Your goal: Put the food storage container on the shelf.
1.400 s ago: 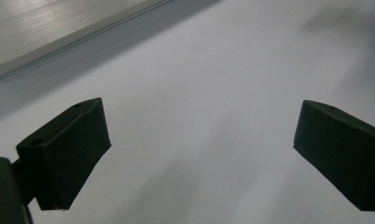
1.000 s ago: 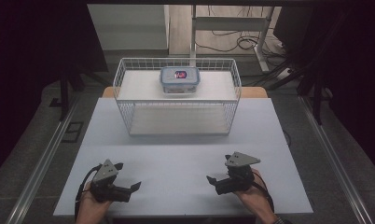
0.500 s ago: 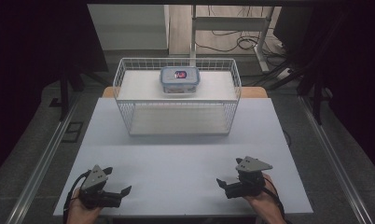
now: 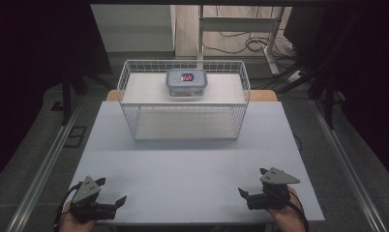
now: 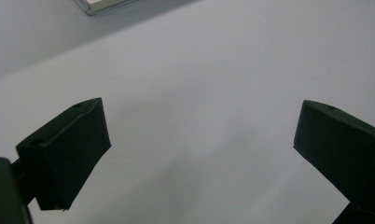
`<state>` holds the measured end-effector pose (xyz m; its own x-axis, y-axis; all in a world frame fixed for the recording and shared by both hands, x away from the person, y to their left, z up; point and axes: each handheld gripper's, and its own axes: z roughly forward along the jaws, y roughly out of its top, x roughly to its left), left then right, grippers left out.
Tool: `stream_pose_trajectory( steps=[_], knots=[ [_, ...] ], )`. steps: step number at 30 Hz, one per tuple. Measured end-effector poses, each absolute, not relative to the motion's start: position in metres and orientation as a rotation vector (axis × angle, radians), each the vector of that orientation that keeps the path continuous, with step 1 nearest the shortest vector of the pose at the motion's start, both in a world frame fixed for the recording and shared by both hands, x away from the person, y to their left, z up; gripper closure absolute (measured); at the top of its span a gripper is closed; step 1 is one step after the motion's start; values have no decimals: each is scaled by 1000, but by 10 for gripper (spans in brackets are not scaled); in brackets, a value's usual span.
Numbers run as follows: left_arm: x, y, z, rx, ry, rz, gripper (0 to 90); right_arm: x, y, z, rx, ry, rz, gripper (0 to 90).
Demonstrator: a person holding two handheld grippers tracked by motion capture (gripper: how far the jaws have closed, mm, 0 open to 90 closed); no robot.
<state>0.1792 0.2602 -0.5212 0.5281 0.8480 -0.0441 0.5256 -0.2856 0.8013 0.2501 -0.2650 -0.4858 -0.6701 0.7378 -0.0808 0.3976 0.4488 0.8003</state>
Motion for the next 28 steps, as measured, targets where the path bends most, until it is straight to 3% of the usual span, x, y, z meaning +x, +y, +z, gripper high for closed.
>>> stream_pose_trajectory(
  steps=[15,28],
  knots=[
    [169,280,-529,1946,1185,533,26,240,-297,-499,1060,2263,1021,0],
    [170,282,-536,1987,1219,524,23,241,-302,-504,1073,2302,977,0]
  ],
)
